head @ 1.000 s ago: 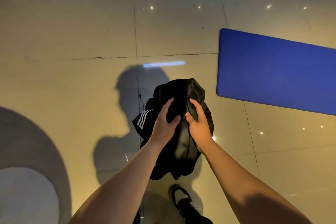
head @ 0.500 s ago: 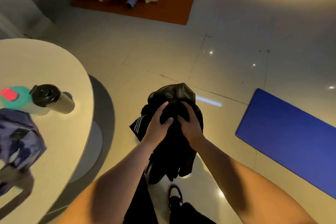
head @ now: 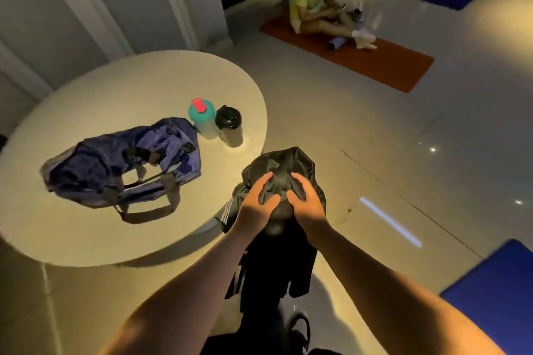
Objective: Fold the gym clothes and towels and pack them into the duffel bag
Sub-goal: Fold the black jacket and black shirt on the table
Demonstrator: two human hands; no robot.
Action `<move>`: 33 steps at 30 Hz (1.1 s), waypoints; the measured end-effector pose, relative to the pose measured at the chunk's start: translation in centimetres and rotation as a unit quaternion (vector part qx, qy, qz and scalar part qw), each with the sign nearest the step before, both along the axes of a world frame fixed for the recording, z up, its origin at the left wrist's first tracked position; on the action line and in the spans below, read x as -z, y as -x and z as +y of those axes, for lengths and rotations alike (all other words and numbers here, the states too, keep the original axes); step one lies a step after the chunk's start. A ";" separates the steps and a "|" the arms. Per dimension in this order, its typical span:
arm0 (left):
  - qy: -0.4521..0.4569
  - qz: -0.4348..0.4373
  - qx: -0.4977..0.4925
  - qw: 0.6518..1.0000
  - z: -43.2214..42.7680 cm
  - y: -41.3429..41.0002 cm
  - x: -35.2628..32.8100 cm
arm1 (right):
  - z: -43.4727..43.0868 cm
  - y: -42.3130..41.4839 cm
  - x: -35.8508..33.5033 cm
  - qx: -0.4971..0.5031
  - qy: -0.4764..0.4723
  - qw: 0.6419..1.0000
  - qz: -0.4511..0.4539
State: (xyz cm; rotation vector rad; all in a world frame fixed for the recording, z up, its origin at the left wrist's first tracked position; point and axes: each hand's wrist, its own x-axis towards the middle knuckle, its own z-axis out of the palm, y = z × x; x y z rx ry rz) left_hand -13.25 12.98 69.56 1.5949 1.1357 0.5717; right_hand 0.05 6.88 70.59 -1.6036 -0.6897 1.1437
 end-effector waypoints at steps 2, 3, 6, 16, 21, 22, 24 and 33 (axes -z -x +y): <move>0.005 -0.023 -0.023 0.999 0.9 2.5 -1.0 | 1.7 2.2 -1.0 -0.021 -0.021 0.999 -0.012; 0.004 -0.032 -0.038 0.999 1.6 3.9 -1.6 | 2.6 3.4 -1.6 -0.031 -0.032 0.999 -0.018; -0.014 -0.051 -0.081 0.995 3.6 8.0 -3.7 | 5.8 7.0 -3.1 -0.067 -0.080 0.995 -0.007; -0.034 -0.061 -0.170 0.983 12.9 21.5 -6.1 | 17.8 19.8 -3.9 -0.149 -0.103 0.983 0.021; 0.027 0.007 -0.179 0.983 18.0 27.7 -0.3 | 22.7 26.5 1.3 -0.174 -0.025 0.984 0.000; 0.046 0.017 -0.183 0.982 19.0 28.8 1.0 | 23.6 27.7 2.3 -0.175 -0.015 0.984 -0.002; 0.076 0.029 -0.190 0.978 20.9 30.8 3.1 | 25.6 30.1 3.9 -0.175 0.009 0.984 0.008; 0.063 0.026 -0.225 0.972 35.3 36.4 5.5 | 39.7 36.8 5.7 -0.146 0.027 0.987 0.056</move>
